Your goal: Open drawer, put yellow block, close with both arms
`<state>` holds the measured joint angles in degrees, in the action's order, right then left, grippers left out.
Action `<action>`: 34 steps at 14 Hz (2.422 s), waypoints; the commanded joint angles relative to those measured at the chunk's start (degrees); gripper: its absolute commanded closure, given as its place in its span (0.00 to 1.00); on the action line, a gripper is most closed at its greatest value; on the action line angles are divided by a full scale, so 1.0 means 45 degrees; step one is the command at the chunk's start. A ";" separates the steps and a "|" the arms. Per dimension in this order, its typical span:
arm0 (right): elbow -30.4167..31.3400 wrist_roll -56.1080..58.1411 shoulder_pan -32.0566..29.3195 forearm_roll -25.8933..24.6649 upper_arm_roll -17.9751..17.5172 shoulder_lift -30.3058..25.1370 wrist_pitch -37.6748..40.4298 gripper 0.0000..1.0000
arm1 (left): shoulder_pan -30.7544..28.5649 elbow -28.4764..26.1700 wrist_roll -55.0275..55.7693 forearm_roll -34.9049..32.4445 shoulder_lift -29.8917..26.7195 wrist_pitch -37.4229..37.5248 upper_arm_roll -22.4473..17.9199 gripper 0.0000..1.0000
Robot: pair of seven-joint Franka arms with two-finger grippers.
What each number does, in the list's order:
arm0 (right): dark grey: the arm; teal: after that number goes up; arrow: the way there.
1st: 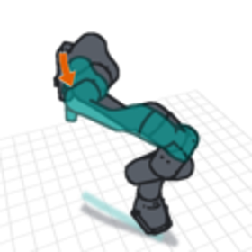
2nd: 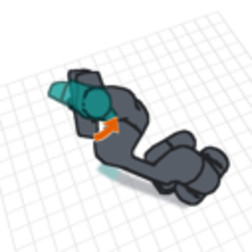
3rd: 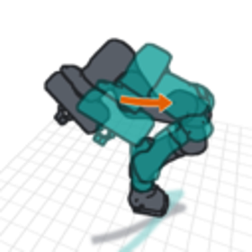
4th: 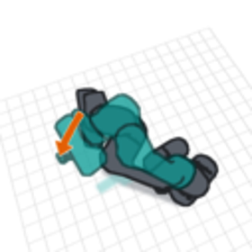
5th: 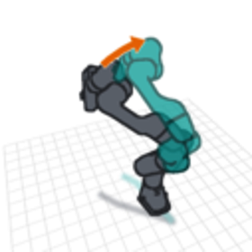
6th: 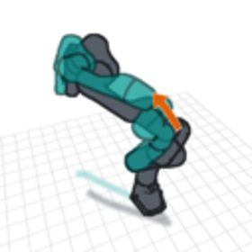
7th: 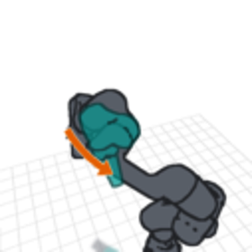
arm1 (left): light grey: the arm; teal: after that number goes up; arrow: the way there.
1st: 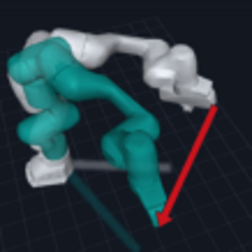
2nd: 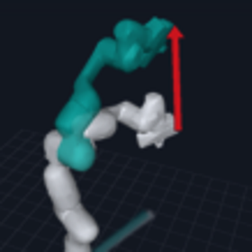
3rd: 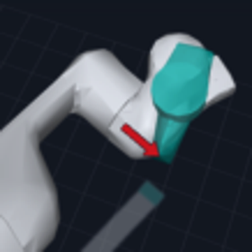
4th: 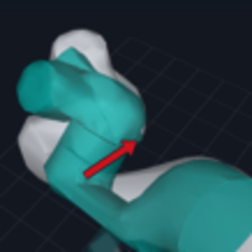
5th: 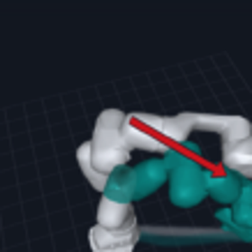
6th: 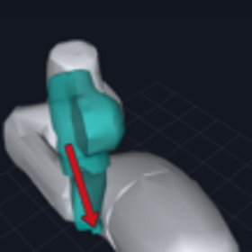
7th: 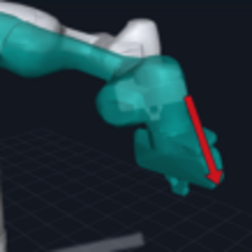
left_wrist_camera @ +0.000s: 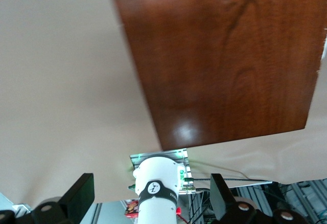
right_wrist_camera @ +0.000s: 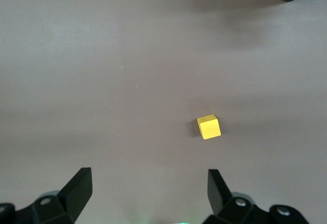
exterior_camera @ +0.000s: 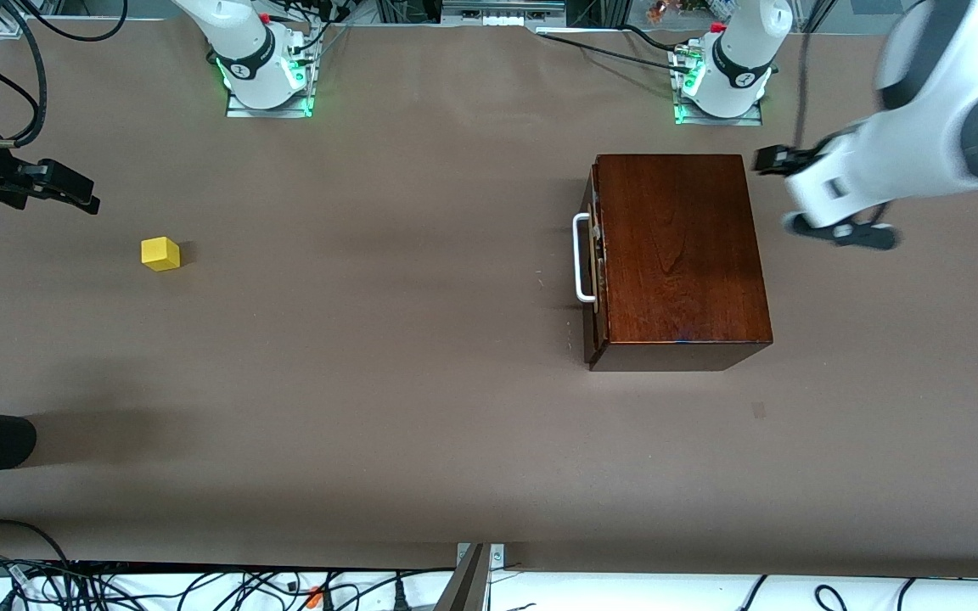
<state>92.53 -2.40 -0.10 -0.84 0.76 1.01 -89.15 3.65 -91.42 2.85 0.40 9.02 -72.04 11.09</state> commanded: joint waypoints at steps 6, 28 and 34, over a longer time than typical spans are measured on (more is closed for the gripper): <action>-0.0035 0.0142 0.0003 0.0206 0.0027 -0.0048 -0.0014 0.00 | 0.1177 0.0413 0.2680 -0.0107 0.1646 -0.3438 0.2027 0.00; -0.0035 0.0142 0.0003 0.0206 0.0027 -0.0048 0.0005 0.00 | 0.5166 0.0276 0.8917 -0.4580 0.5086 -0.7018 0.1949 0.00; -0.0035 0.0142 0.0003 0.0206 0.0027 -0.0048 0.0025 0.00 | 0.5204 0.0178 0.9403 -0.5069 0.5456 -0.7037 0.1968 0.00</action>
<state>92.53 -2.39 -0.08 -0.83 0.76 1.02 -89.15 26.44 -91.20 43.10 -20.44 32.43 -103.69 20.20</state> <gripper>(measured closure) 0.000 0.000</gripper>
